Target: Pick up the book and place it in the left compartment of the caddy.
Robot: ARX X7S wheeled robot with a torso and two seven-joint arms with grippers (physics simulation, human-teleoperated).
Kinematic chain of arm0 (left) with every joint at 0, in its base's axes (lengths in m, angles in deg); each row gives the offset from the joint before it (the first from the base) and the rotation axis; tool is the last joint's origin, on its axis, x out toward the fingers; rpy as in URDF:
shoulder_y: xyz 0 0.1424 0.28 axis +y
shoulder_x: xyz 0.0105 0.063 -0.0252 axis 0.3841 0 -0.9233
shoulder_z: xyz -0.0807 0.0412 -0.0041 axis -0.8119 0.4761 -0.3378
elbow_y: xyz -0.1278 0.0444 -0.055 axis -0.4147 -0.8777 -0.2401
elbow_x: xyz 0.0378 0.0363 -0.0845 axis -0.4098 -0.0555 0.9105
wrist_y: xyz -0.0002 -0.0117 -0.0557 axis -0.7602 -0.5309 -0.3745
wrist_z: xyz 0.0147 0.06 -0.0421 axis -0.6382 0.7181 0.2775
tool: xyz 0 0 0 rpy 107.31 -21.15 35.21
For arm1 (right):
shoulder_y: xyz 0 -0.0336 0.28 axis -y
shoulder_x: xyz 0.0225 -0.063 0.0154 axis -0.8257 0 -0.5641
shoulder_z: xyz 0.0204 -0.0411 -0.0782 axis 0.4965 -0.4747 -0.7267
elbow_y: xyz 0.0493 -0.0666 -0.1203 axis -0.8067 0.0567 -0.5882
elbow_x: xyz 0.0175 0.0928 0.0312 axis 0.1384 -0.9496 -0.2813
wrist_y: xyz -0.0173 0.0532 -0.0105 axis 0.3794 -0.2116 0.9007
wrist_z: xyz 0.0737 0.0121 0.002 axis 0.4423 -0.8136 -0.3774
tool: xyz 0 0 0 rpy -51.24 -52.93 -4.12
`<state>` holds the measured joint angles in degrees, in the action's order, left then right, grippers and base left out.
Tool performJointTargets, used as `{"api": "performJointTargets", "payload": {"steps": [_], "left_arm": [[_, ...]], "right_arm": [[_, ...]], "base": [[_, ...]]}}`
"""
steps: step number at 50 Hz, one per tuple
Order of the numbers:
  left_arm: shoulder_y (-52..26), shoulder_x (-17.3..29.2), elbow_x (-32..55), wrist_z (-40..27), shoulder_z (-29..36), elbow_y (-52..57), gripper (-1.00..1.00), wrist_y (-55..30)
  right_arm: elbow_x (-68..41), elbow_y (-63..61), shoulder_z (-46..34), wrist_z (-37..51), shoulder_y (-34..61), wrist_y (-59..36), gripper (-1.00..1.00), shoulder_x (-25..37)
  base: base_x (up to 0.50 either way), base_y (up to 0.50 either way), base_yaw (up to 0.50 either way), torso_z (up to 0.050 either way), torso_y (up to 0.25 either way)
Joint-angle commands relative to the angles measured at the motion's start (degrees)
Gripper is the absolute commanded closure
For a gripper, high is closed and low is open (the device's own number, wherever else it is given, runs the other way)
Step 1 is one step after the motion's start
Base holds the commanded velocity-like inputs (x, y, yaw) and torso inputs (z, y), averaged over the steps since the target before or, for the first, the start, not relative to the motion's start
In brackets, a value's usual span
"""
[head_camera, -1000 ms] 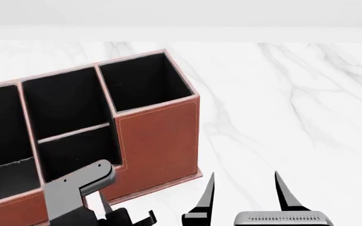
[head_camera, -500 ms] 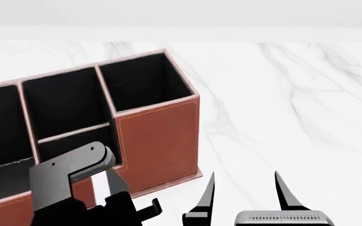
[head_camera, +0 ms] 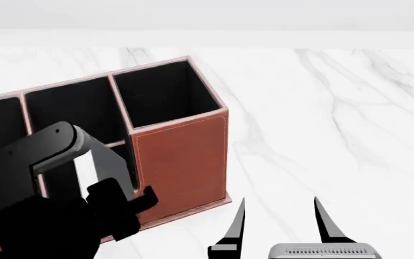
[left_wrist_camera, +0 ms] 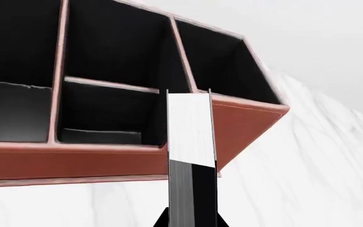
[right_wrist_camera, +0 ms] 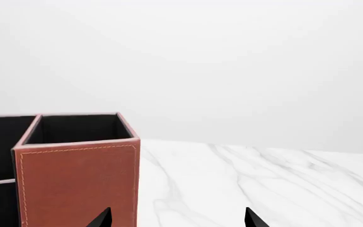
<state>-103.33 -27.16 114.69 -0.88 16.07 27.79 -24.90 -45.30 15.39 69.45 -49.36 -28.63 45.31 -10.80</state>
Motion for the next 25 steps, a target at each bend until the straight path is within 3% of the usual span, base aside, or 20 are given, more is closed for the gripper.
{"api": "performJointTargets", "payload": {"steps": [1,25], "left_arm": [[-4.06,-1.25,0.38,0.0,-7.14,2.24,1.0,-3.49],[-10.59,-1.26,-2.52,0.0,-12.28,-0.32,1.0,-9.25]], "right_arm": [[1.05,0.06,0.93,-1.13,0.1,-0.05,-1.0,-0.81],[0.46,-0.37,1.09,-0.57,-0.14,0.21,-1.0,-0.25]], "base": [[0.0,0.0,0.0,0.0,0.0],[0.0,0.0,0.0,0.001,0.002]]}}
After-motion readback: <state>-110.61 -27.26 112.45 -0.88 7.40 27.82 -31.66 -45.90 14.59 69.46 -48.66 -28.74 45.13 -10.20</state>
